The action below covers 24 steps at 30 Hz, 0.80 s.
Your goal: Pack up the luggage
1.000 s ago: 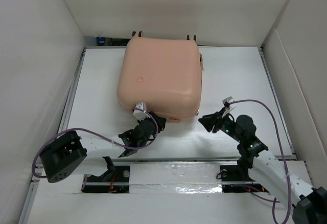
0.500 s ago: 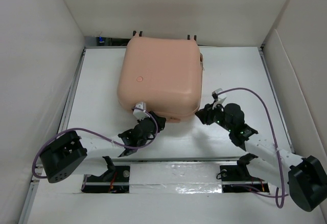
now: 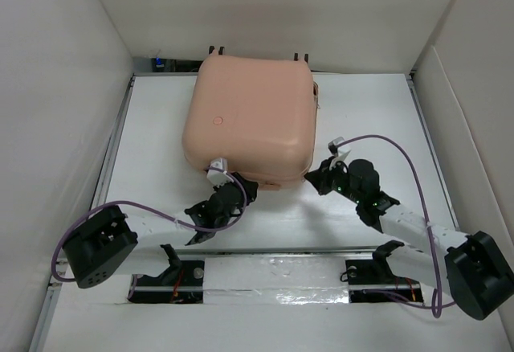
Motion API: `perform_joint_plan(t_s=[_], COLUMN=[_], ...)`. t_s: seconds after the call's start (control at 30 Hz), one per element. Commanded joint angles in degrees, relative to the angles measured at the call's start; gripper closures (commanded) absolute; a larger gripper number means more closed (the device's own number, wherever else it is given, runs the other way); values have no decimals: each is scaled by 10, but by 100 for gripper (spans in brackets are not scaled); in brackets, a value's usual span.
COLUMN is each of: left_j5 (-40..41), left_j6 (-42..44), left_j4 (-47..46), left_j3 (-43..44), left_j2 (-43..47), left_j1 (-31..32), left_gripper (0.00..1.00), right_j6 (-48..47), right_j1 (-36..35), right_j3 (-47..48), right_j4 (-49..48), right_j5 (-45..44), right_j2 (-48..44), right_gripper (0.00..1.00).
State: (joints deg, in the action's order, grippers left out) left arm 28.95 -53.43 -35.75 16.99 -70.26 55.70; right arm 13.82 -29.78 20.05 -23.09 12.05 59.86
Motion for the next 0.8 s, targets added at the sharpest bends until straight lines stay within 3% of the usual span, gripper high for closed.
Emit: perform_joint_plan(t_s=[0.0,0.17,0.4,0.67,0.77], left_j5=[-87,-92,-119,-195,-236], left_j6=[84,109,106,122,133], left_j4=[-107,-140,-173,-196,-210], left_j3=[57,98,146,146,119], left_j2=[6,-43,-112,-131,-114], left_j1=[14,3,3,3,-28], left_gripper=[100,100,100,100,100], right_j6=[10,28,80,61,52], right_j1=[-15,-91,-288,-314,-308], right_j3=[-2,-13,53,145,170], right_j4=[-36,35,48,-31,-41], right_j5=[-45,-68,-115,-150,-144], right_j2=[-9,-74,-19,95,133], right_gripper=[100,100,100,100,100])
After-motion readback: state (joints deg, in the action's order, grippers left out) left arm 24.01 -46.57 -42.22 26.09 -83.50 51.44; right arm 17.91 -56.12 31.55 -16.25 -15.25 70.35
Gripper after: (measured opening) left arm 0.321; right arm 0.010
